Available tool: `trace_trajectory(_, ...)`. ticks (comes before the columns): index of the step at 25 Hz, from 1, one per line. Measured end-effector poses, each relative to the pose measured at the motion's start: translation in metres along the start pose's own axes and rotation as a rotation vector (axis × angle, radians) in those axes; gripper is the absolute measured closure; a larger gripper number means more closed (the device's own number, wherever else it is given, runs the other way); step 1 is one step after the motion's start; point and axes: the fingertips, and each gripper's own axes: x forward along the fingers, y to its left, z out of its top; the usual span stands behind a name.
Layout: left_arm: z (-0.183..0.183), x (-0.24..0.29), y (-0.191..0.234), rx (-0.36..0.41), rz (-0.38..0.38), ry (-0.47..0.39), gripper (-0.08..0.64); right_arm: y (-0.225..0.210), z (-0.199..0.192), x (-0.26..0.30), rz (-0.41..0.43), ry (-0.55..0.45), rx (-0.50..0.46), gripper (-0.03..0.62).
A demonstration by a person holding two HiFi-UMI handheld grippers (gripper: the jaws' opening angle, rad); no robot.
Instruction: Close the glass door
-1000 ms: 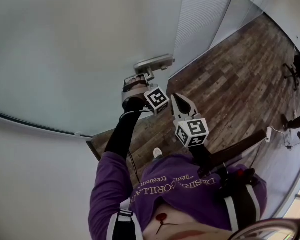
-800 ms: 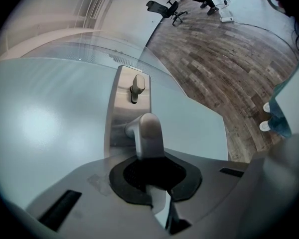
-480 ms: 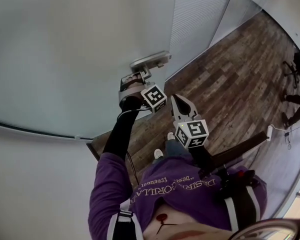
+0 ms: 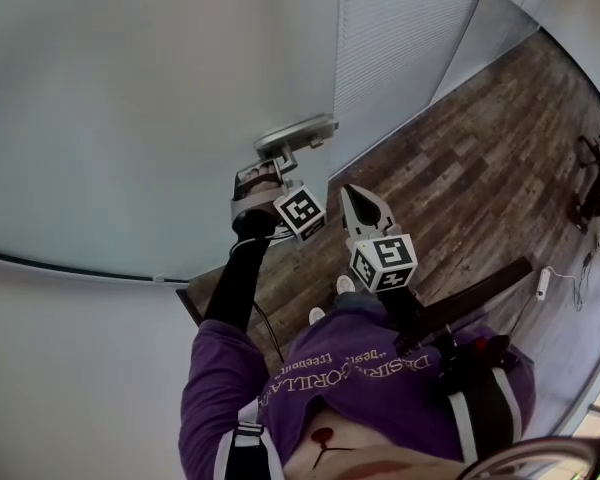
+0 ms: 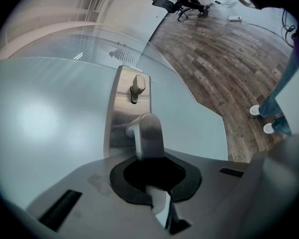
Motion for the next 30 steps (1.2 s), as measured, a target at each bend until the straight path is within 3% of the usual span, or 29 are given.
trace_trajectory(14, -0.008, 0.037, 0.024, -0.017, 0.007, 0.037, 0.552, -0.003, 0.0, 0.052, 0.08, 0.024, -0.01, 0.603)
trace_trajectory(20, -0.001, 0.018, 0.015, -0.045, 0.012, 0.046, 0.552, -0.011, 0.003, 0.026, 0.119, 0.013, -0.017, 0.603)
trace_trajectory(30, 0.001, 0.035, 0.035, -0.101, 0.012, 0.015, 0.554, -0.026, 0.009, 0.04, 0.157, 0.038, -0.02, 0.603)
